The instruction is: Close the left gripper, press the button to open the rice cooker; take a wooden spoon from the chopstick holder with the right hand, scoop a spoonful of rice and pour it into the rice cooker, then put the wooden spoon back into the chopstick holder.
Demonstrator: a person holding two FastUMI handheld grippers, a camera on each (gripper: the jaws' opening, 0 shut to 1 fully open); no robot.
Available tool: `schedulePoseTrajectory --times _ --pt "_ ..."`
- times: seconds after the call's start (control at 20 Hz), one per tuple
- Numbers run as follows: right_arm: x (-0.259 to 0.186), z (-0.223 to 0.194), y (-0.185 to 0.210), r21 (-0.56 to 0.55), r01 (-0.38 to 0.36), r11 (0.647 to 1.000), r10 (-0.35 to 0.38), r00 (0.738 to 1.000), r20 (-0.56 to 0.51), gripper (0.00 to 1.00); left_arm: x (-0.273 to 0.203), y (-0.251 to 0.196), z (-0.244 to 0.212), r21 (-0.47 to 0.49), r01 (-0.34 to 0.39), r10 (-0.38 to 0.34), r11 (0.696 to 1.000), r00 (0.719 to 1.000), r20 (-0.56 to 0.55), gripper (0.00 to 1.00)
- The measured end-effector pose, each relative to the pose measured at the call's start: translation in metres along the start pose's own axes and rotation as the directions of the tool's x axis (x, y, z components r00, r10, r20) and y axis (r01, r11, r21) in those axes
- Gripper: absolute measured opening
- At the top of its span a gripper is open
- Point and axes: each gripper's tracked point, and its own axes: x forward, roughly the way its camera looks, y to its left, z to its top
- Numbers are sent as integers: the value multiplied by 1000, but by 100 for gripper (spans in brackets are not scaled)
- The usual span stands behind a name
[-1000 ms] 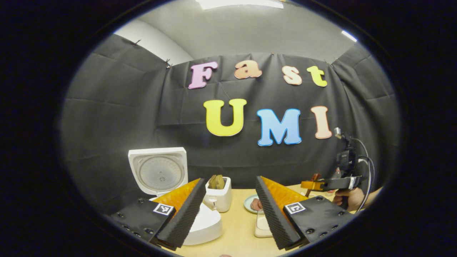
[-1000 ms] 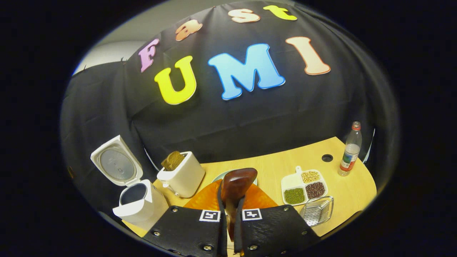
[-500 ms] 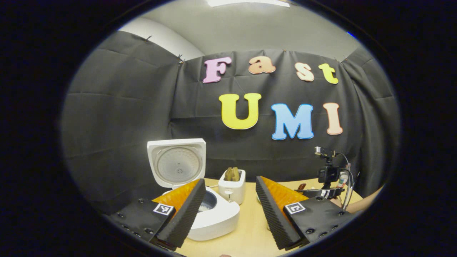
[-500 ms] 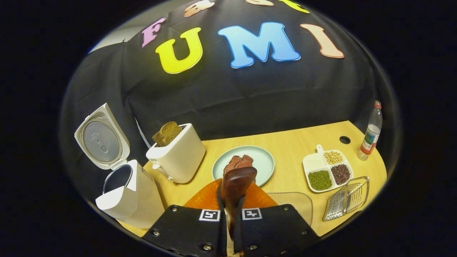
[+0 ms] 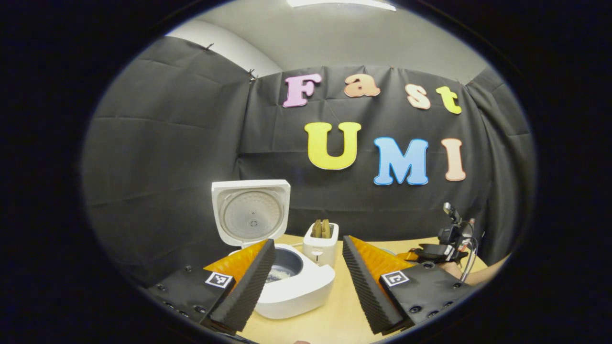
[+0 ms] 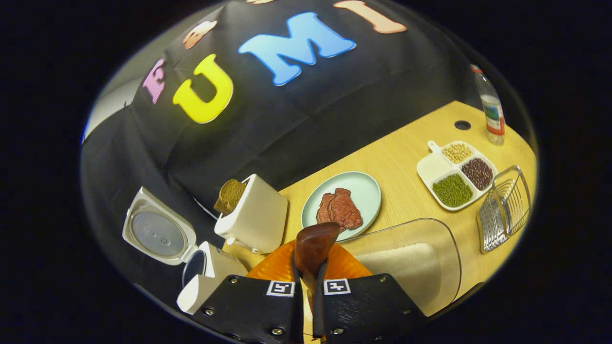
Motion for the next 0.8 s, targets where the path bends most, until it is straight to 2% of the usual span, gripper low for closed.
schedulePoseTrajectory --times 0.25,0.5,0.65,0.8 --pt "-27 29 -29 203 -39 978 27 998 60 8 5 -12 7 -1 42 -42 999 999 17 99" --pt "-61 62 -29 397 -149 906 96 984 151 7 6 -26 13 -12 79 -79 997 997 25 99" --pt "-78 77 -20 452 -208 868 132 972 194 8 4 -34 18 -3 104 -104 995 994 39 99" --pt "-90 89 6 495 -281 822 190 955 227 7 2 -38 22 3 126 -126 992 991 54 99"
